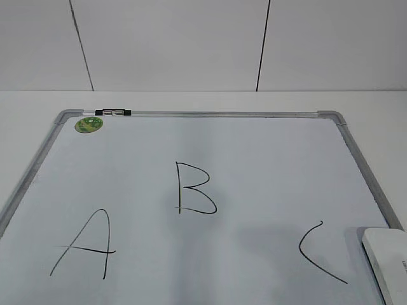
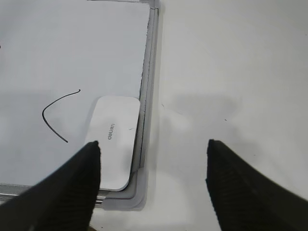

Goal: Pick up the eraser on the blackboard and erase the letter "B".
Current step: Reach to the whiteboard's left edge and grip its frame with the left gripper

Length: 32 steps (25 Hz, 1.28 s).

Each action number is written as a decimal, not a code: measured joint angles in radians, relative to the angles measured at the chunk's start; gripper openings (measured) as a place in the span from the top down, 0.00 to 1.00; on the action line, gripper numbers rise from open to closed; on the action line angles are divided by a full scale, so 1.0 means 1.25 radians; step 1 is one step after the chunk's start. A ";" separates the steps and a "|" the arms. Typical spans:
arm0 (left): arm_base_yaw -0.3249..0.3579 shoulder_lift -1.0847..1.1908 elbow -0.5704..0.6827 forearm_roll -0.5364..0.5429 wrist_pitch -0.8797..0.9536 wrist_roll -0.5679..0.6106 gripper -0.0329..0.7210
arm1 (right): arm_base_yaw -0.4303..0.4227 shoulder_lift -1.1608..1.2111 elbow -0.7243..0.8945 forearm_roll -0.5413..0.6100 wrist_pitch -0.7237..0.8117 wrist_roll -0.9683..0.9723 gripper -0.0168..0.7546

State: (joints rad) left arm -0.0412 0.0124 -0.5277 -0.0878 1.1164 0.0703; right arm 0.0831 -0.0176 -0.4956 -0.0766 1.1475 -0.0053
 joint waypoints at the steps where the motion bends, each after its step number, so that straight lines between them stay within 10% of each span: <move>1: 0.000 0.000 0.000 0.000 0.000 0.000 0.64 | 0.000 0.000 0.000 0.000 0.000 0.000 0.29; 23: 0.000 0.000 0.000 -0.007 0.000 0.000 0.64 | 0.000 0.000 0.000 0.004 0.002 0.004 0.29; 32: 0.000 0.034 0.000 -0.028 -0.001 0.000 0.64 | 0.000 0.115 -0.002 0.141 0.019 0.004 0.29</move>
State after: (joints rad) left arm -0.0412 0.0552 -0.5277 -0.1234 1.1147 0.0703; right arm 0.0831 0.1263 -0.4977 0.0992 1.1713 0.0000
